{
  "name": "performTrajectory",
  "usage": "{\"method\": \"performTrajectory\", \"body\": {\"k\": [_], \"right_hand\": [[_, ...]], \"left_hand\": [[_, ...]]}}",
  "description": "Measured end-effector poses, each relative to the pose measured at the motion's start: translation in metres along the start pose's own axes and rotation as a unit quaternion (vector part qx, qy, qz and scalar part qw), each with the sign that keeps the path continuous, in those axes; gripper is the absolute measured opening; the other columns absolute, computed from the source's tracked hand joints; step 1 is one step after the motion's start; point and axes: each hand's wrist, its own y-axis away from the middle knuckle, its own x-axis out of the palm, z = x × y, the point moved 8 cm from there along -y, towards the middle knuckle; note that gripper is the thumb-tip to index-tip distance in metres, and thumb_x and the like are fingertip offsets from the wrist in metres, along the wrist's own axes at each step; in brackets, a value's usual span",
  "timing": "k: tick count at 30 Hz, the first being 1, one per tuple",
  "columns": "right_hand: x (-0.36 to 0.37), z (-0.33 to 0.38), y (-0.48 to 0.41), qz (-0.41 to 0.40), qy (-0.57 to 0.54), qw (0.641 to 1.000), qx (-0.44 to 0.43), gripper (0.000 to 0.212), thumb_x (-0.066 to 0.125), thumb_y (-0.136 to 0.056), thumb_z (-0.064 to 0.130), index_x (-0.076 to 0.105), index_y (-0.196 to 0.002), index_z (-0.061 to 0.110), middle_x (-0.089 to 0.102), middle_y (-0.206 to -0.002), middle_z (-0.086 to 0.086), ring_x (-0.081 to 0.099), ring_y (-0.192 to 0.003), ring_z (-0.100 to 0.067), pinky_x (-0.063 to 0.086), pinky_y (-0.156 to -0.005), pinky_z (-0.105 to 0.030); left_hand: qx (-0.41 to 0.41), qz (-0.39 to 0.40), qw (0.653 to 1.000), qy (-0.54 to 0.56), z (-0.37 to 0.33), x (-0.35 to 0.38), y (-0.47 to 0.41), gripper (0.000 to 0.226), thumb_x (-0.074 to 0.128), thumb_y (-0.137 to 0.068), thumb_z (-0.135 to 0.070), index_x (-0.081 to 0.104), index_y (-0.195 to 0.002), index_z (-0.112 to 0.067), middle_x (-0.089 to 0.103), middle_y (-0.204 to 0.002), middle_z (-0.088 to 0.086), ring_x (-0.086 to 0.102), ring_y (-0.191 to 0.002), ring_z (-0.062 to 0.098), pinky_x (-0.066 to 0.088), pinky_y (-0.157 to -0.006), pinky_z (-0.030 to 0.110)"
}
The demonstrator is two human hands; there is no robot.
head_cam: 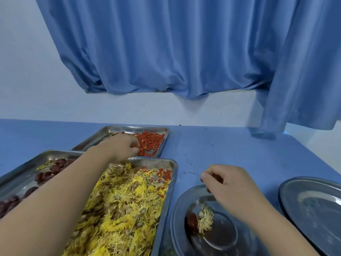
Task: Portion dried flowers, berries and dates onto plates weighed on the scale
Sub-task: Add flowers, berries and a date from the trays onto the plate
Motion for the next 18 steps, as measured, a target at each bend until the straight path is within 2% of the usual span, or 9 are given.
{"method": "performTrajectory", "body": {"k": [2, 4, 7, 12, 15, 18], "right_hand": [[0.001, -0.002, 0.0, 0.005, -0.001, 1.0, 0.006, 0.035, 0.05, -0.086, 0.041, 0.057, -0.072, 0.01, 0.06, -0.069, -0.006, 0.053, -0.055, -0.012, 0.045, -0.058, -0.033], [0.003, -0.002, -0.001, 0.007, -0.009, 1.0, 0.005, 0.032, 0.053, -0.087, 0.038, 0.057, -0.07, 0.011, 0.059, -0.067, -0.006, 0.052, -0.052, -0.007, 0.041, -0.052, -0.025], [0.003, 0.0, -0.002, 0.015, -0.038, 0.999, 0.01, 0.024, 0.053, -0.085, 0.039, 0.06, -0.073, 0.019, 0.061, -0.065, 0.001, 0.05, -0.05, -0.004, 0.039, -0.051, -0.019], [-0.008, -0.004, -0.003, -0.006, -0.097, 0.995, 0.037, 0.031, 0.052, -0.079, 0.043, 0.063, -0.075, 0.014, 0.062, -0.068, -0.007, 0.055, -0.061, -0.023, 0.047, -0.058, -0.034], [-0.008, -0.007, -0.002, -0.015, -0.103, 0.993, 0.046, 0.029, 0.053, -0.08, 0.041, 0.064, -0.074, 0.015, 0.062, -0.066, -0.007, 0.057, -0.062, -0.024, 0.047, -0.059, -0.034], [-0.008, -0.008, -0.002, -0.02, -0.1, 0.994, 0.048, 0.025, 0.055, -0.082, 0.039, 0.063, -0.073, 0.017, 0.062, -0.067, -0.008, 0.057, -0.063, -0.024, 0.045, -0.06, -0.032]], "left_hand": [[-0.017, -0.014, 1.0, 0.019, 0.011, 0.002, -0.023, 0.018, 0.053, -0.096, -0.033, 0.064, -0.107, -0.026, 0.066, -0.114, -0.003, 0.062, -0.095, 0.017, 0.053, -0.086, 0.038], [-0.043, -0.027, 0.998, 0.029, 0.024, 0.008, -0.043, 0.019, 0.053, -0.096, -0.033, 0.062, -0.111, -0.027, 0.063, -0.121, 0.0, 0.057, -0.102, 0.017, 0.045, -0.09, 0.033], [-0.063, 0.013, 0.998, 0.005, 0.029, 0.035, -0.066, 0.024, 0.053, -0.096, -0.028, 0.064, -0.117, -0.022, 0.062, -0.126, 0.003, 0.055, -0.105, 0.018, 0.041, -0.091, 0.031], [-0.073, 0.02, 0.997, 0.021, 0.015, 0.061, -0.092, 0.038, 0.053, -0.096, -0.026, 0.056, -0.133, -0.015, 0.054, -0.14, 0.008, 0.05, -0.125, 0.025, 0.037, -0.105, 0.037], [-0.072, 0.104, 0.992, -0.015, 0.004, 0.081, -0.096, 0.039, 0.043, -0.1, -0.025, 0.055, -0.135, -0.013, 0.05, -0.145, 0.009, 0.049, -0.123, 0.025, 0.035, -0.103, 0.038], [-0.054, 0.165, 0.984, -0.034, -0.011, 0.088, -0.095, 0.041, 0.037, -0.102, -0.023, 0.049, -0.14, -0.016, 0.046, -0.149, 0.005, 0.044, -0.132, 0.024, 0.03, -0.11, 0.041]]}}
